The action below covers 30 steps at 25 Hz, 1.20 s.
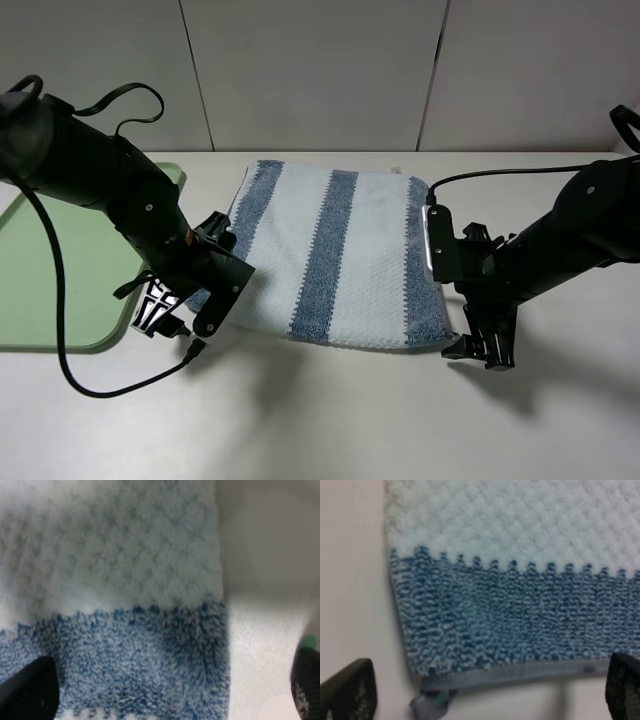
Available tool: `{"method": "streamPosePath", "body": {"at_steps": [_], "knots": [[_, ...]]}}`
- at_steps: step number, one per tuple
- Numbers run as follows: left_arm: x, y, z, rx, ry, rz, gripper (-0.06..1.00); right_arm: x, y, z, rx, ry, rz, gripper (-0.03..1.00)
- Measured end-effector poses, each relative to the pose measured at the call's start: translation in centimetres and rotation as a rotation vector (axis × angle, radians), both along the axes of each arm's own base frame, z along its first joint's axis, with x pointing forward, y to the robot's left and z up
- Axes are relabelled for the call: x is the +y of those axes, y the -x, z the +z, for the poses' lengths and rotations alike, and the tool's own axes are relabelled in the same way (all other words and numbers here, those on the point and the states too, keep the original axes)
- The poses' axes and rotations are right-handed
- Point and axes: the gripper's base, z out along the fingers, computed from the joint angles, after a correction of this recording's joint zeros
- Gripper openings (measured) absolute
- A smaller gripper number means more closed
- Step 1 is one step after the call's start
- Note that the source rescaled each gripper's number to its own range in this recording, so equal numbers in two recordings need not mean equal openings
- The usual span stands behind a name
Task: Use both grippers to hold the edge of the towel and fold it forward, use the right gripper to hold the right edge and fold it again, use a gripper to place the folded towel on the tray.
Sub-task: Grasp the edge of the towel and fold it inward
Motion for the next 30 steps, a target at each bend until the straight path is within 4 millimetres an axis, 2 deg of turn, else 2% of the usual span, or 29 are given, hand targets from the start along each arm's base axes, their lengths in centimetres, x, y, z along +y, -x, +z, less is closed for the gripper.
{"method": "streamPosePath", "body": {"at_steps": [8, 14, 21, 27, 30], "knots": [[0.0, 0.0, 0.0, 0.0, 0.0, 0.0, 0.92, 0.0, -0.1, 0.0, -0.008, 0.002, -0.003, 1.0], [0.0, 0.0, 0.0, 0.0, 0.0, 0.0, 0.92, -0.1, 0.0, -1.6, 0.048, 0.02, -0.01, 1.0], [0.0, 0.0, 0.0, -0.003, 0.004, -0.001, 0.92, 0.0, -0.1, -1.9, 0.061, 0.017, -0.024, 1.0], [0.0, 0.0, 0.0, -0.003, 0.004, -0.001, 0.84, 0.0, -0.1, -1.9, 0.063, 0.014, -0.031, 1.0], [0.0, 0.0, 0.0, -0.003, 0.004, -0.001, 0.81, 0.0, 0.0, -1.9, 0.066, 0.013, -0.032, 0.96]]}}
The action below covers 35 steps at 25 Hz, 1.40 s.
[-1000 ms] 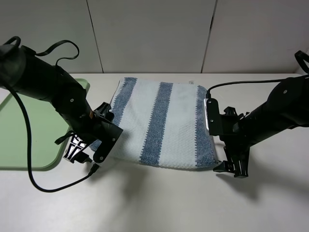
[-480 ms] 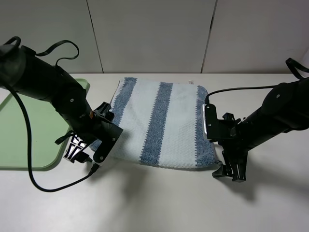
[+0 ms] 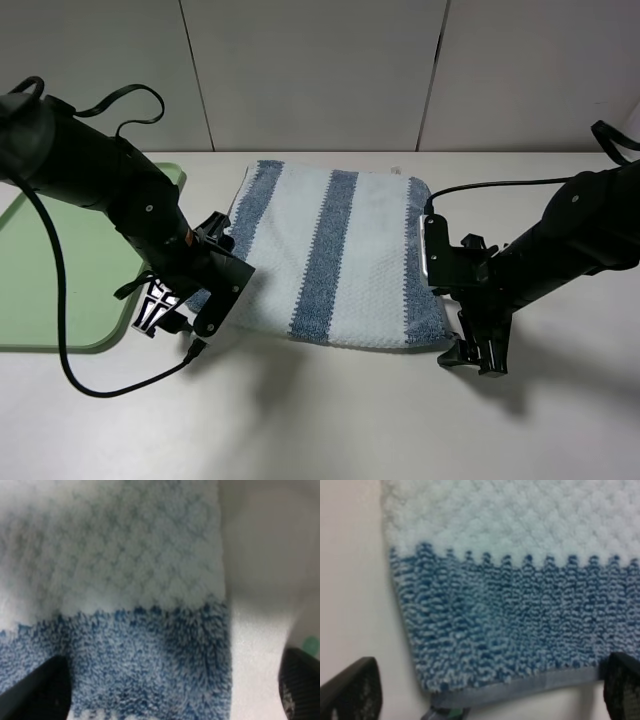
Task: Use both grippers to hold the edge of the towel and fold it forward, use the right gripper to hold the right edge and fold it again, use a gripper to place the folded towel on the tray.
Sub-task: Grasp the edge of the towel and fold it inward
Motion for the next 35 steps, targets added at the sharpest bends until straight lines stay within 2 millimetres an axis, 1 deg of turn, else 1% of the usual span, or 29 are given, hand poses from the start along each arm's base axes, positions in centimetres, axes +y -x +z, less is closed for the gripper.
{"method": "streamPosePath", "body": {"at_steps": [3, 5, 9, 12, 14, 17, 19, 22, 25, 27, 30, 33, 35], "knots": [[0.0, 0.0, 0.0, -0.001, 0.001, 0.0, 0.81, 0.0, 0.1, 0.0, 0.006, -0.002, 0.001, 0.91], [0.0, 0.0, 0.0, -0.001, 0.001, 0.0, 0.8, 0.3, 0.2, 0.0, 0.004, -0.001, 0.013, 0.86], [0.0, 0.0, 0.0, -0.001, 0.001, 0.0, 0.78, 2.1, 0.7, 0.0, -0.037, 0.011, 0.081, 0.71], [0.0, 0.0, -0.1, -0.001, 0.001, 0.0, 0.69, 4.1, 1.4, 0.0, -0.089, 0.023, 0.157, 0.63], [0.0, 0.0, -0.1, 0.0, 0.001, -0.001, 0.59, 5.3, 1.9, -0.1, -0.121, 0.027, 0.196, 0.55], [0.0, 0.0, -0.1, 0.0, 0.001, -0.002, 0.46, 6.1, 2.1, -0.2, -0.152, 0.024, 0.171, 0.47], [0.0, 0.0, -0.1, 0.0, 0.001, -0.002, 0.41, 6.1, 1.9, -0.2, -0.173, 0.014, 0.115, 0.45], [0.0, 0.0, -0.1, 0.0, 0.001, -0.002, 0.37, 6.1, 1.7, -0.2, -0.185, 0.004, 0.061, 0.44], [0.0, 0.0, -0.1, 0.0, 0.001, -0.002, 0.35, 6.1, 1.7, -0.2, -0.18, 0.001, 0.052, 0.44], [0.0, 0.0, -0.1, 0.0, 0.001, -0.002, 0.31, 6.1, 1.8, -0.2, -0.173, 0.001, 0.05, 0.44], [0.0, 0.0, -0.1, 0.0, 0.001, -0.002, 0.2, 6.1, 2.0, -0.3, -0.153, -0.001, 0.056, 0.44], [0.1, 0.1, -0.1, 0.01, -0.01, 0.001, 0.06, 6.2, 2.2, -0.3, -0.131, 0.001, 0.077, 0.44], [0.1, 0.1, -0.1, 0.017, -0.017, 0.002, 0.02, 6.2, 2.2, -0.3, -0.128, 0.005, 0.098, 0.44]]}}
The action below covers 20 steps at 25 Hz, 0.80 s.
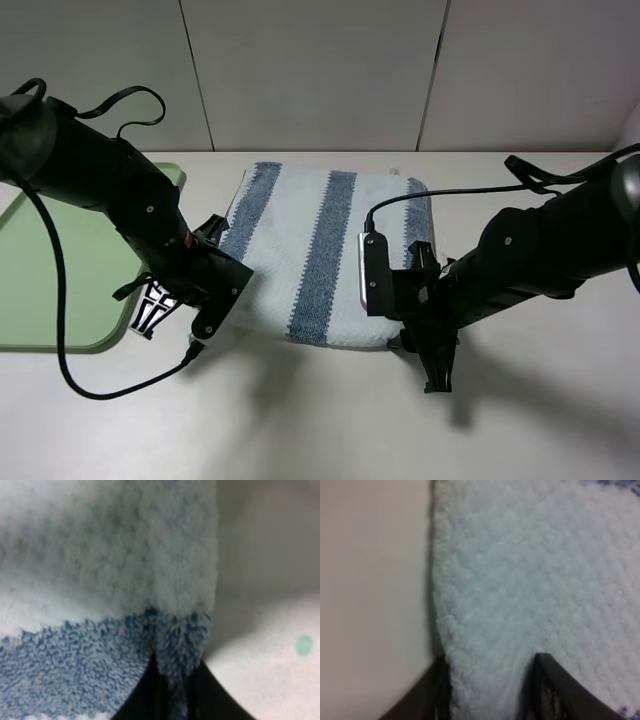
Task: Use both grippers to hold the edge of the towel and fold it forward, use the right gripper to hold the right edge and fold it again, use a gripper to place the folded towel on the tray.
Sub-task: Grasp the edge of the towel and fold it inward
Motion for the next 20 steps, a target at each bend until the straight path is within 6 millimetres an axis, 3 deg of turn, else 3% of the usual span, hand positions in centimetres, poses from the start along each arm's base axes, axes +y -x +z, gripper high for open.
{"method": "streamPosePath", "body": {"at_steps": [20], "knots": [[0.0, 0.0, 0.0, 0.003, -0.003, 0.001, 0.0, -1.0, -0.3, 0.0, 0.028, 0.032, 0.035, 0.43]]}}
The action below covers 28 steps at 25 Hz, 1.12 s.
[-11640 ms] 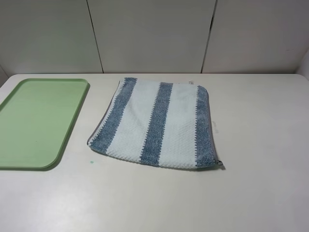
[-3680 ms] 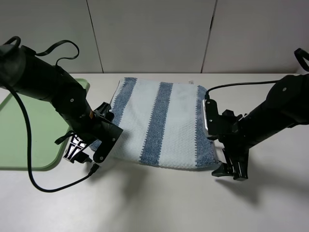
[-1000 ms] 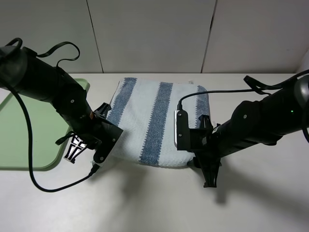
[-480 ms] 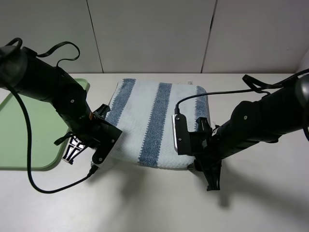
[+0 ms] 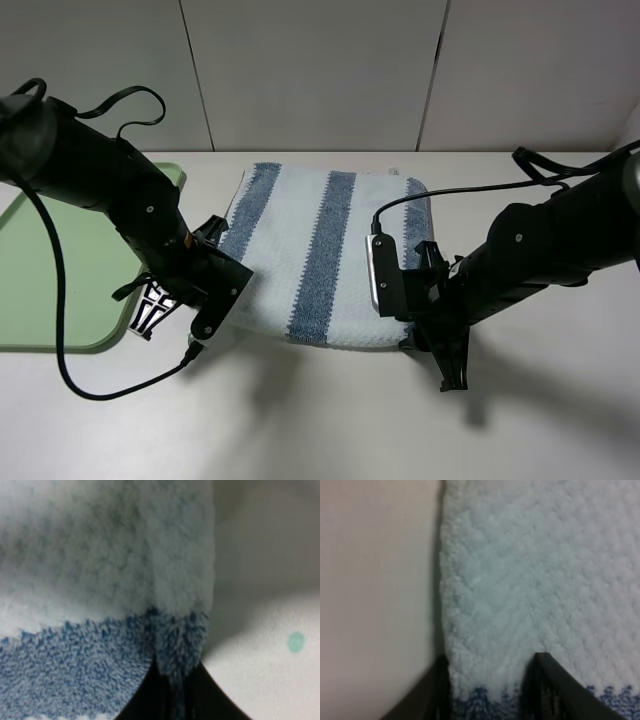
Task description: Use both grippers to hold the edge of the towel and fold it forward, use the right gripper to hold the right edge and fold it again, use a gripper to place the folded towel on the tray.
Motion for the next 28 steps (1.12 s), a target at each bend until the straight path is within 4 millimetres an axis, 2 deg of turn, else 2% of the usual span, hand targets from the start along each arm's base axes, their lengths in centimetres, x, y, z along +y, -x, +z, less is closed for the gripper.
{"method": "streamPosePath", "body": {"at_steps": [3, 6, 8, 17, 23, 28], "knots": [[0.0, 0.0, 0.0, 0.0, 0.0, 0.0, 0.0, 0.0, 0.1, 0.0, 0.011, 0.009, 0.019, 0.33], [0.0, 0.0, 0.0, 0.001, -0.001, 0.0, 0.0, -0.1, 0.3, -0.1, 0.03, 0.019, 0.041, 0.11], [0.0, 0.0, 0.0, 0.001, -0.002, -0.001, 0.0, -0.1, 0.4, -0.1, 0.031, 0.025, 0.054, 0.01], [0.1, 0.1, 0.1, 0.008, -0.01, 0.002, 0.0, -0.1, 0.4, -0.1, 0.03, 0.035, 0.071, 0.0], [0.4, 0.3, 1.9, -0.006, -0.013, 0.012, 0.0, -0.2, 0.6, 0.6, 0.04, 0.027, 0.076, 0.0], [0.7, 0.6, 3.5, -0.019, -0.016, 0.021, 0.0, -0.2, 0.9, 2.1, 0.021, 0.001, 0.078, 0.0]]}}
